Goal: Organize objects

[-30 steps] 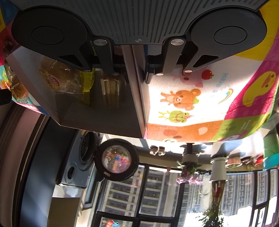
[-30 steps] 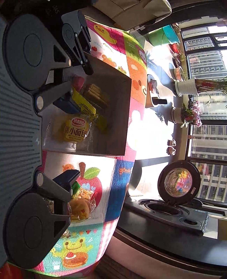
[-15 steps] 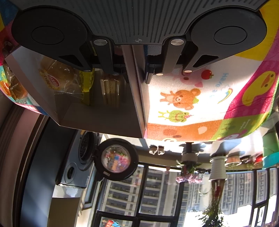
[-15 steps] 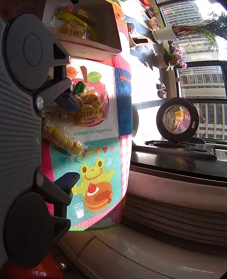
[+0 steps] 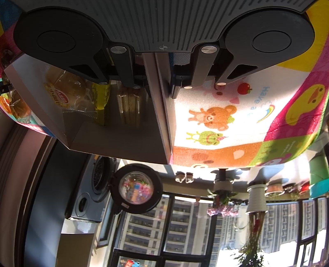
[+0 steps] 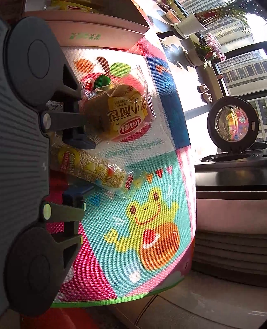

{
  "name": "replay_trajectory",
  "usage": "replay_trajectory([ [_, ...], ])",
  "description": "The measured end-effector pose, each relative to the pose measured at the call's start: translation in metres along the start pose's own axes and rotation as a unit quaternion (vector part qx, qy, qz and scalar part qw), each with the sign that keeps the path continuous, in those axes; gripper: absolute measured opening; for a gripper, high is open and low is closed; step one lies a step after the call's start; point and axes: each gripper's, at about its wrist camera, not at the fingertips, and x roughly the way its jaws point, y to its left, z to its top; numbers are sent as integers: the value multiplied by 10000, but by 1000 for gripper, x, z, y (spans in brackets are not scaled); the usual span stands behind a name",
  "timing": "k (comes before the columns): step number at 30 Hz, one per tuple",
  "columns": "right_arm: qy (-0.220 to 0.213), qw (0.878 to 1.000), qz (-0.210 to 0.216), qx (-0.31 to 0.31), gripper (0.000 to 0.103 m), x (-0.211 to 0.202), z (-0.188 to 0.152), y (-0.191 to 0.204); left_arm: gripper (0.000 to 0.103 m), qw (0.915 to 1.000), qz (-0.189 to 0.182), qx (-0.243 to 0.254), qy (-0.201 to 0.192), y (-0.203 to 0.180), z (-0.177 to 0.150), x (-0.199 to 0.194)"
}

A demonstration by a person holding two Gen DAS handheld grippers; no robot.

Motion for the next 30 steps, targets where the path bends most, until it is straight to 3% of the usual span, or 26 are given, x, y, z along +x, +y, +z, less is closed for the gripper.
replay_trajectory([
  [4,84,9993,0,-358,28,-12,-24,-5,18,10000,-16,-17,4,0,0,1],
  [10,-70,9940,-159,-1078,29,-53,-86,-6,18,10000,-23,-27,5,1,0,2],
  [13,-405,9884,-159,-1457,34,-76,-104,6,18,10000,-12,-14,0,1,0,2],
  [14,-617,9852,-158,-1593,40,-83,-107,10,18,10000,-8,-8,-1,1,-1,2],
  [17,-949,9770,20,-1909,51,-92,-107,25,18,10000,8,4,50,1,-1,5],
  [30,-650,9869,359,-1430,53,-31,-71,49,18,9999,-23,-39,91,3,-2,5],
])
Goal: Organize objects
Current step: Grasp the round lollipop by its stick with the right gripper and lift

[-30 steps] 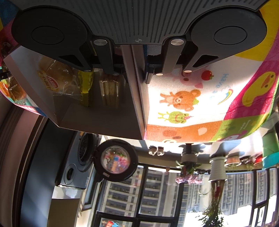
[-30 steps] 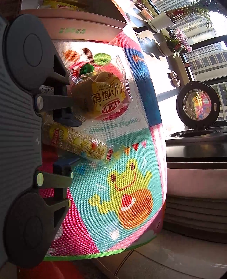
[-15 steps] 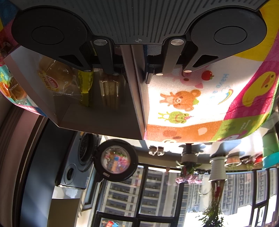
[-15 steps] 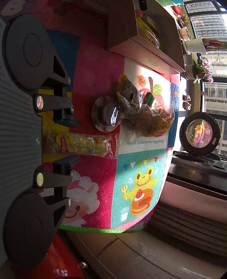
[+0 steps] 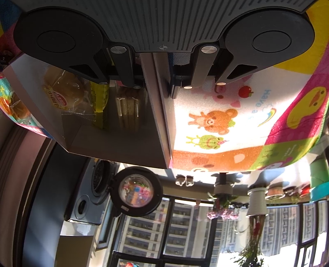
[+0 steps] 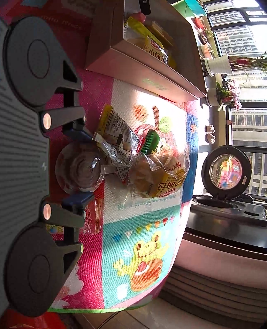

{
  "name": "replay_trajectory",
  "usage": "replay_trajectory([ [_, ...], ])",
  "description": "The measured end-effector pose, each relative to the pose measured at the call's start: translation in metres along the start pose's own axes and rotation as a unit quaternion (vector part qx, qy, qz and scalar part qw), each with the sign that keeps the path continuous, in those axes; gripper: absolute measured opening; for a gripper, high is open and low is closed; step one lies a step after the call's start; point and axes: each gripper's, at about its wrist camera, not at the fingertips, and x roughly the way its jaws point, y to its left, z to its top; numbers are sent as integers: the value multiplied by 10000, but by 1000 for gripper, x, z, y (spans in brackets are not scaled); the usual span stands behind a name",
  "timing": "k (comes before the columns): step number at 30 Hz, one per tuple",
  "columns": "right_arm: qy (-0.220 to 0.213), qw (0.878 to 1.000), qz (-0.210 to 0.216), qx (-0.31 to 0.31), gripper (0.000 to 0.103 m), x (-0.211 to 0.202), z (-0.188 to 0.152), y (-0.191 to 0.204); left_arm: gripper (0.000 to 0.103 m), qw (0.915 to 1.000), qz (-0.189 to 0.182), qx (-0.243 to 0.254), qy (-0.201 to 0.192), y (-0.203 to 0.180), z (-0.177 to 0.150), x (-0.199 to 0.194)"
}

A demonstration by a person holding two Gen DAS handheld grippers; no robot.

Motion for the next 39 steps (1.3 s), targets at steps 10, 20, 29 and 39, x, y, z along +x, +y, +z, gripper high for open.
replay_trajectory([
  [10,404,9983,355,-206,45,-58,-51,32,18,10000,2,0,-1,0,0,0],
  [20,417,9975,468,-324,49,-86,-77,69,18,10000,-2,-5,1,0,0,0],
  [29,415,9977,487,-231,61,-79,-72,75,18,10000,-7,-8,-5,0,0,-1],
  [39,342,9940,695,-772,53,-91,-76,104,18,10000,-14,-19,-2,0,0,-1],
])
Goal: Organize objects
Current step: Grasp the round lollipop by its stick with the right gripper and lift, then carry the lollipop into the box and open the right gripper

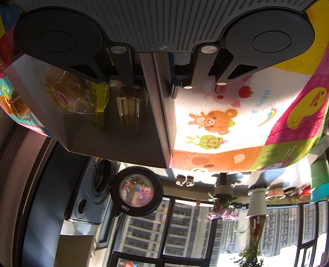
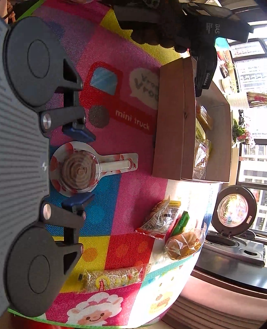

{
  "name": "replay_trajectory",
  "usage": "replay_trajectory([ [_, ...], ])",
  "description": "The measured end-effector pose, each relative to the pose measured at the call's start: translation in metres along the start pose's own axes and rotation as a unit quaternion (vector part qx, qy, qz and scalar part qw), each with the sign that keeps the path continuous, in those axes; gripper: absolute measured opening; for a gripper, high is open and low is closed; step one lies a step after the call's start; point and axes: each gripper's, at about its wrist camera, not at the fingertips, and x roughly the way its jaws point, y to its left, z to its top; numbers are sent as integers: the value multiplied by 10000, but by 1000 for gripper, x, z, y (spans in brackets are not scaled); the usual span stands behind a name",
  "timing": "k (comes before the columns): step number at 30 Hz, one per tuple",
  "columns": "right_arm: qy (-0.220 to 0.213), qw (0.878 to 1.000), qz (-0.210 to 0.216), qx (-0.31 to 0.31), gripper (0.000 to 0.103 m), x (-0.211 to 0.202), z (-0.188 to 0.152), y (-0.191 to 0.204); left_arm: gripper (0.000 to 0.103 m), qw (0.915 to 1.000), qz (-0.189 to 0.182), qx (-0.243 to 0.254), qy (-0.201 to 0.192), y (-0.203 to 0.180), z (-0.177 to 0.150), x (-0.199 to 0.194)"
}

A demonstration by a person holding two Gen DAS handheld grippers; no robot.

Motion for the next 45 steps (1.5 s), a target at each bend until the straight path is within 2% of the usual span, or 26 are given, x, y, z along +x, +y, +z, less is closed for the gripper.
replay_trajectory([
  [6,-15,9982,106,-592,53,-27,-3,28,19,10000,-20,-21,10,0,0,-1],
  [16,-547,9917,-90,-1163,53,-81,26,55,19,10000,-41,-44,19,-1,1,-1],
  [25,-732,9866,-221,-1443,53,-93,45,71,19,9999,-73,-77,34,1,1,-1],
  [31,-716,9869,-211,-1429,53,-81,66,68,19,9999,-78,-91,40,1,2,0],
  [36,-570,9957,-226,-695,53,-46,112,37,19,9999,-80,-92,41,1,2,0],
  [40,-540,9978,-369,-72,53,-10,147,10,20,9999,-84,-95,35,1,1,0],
  [45,-503,9976,-462,137,54,26,167,0,20,9999,-85,-96,36,1,1,-1],
])
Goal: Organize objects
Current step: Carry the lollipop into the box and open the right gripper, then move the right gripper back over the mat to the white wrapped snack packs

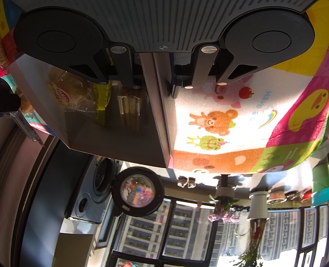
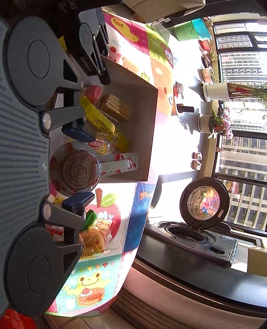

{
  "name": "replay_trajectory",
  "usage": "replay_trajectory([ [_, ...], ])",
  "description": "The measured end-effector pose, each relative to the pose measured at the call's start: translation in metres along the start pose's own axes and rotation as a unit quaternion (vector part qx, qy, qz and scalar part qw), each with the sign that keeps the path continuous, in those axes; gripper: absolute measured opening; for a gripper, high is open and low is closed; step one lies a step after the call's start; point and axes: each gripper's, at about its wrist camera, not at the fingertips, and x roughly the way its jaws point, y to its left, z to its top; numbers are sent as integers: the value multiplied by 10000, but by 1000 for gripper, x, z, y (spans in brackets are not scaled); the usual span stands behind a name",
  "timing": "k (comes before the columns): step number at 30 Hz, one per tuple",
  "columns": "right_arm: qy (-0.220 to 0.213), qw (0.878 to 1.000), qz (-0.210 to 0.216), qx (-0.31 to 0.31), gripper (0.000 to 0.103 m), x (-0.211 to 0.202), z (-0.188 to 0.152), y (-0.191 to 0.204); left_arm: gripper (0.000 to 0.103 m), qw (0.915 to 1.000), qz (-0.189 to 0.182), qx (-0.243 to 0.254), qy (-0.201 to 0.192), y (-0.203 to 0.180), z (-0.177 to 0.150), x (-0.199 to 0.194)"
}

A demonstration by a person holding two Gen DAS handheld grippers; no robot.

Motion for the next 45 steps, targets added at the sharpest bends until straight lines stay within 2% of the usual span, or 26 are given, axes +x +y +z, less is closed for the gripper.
replay_trajectory([
  [4,82,9998,99,169,54,12,0,-4,20,10000,1,-4,1,0,0,0],
  [11,-21,9998,49,209,61,-8,-12,-25,19,10000,1,-2,0,0,0,0],
  [14,9,9993,-99,354,62,-15,-21,-47,19,10000,4,1,-2,0,0,0],
  [17,25,9978,-331,573,72,-20,-34,-76,19,10000,0,-3,-1,0,0,0],
  [19,106,9959,-481,759,74,-20,-47,-98,19,10000,3,-1,-1,0,0,0],
  [25,528,9864,-981,1208,76,-6,-96,-152,19,10000,8,1,-2,0,0,0],
  [28,675,9816,-1066,1432,76,5,-111,-167,19,10000,4,-4,-2,0,0,0],
  [31,669,9818,-921,1520,76,13,-114,-167,19,10000,12,5,-5,0,0,0],
  [36,377,9882,-256,1459,76,20,-92,-142,19,10000,42,34,-26,0,0,-2],
  [40,291,9839,55,1760,76,37,-72,-129,19,9999,68,62,-44,0,0,-3],
  [45,389,9814,91,1880,76,67,-62,-119,18,9999,76,72,-54,-1,0,-3],
])
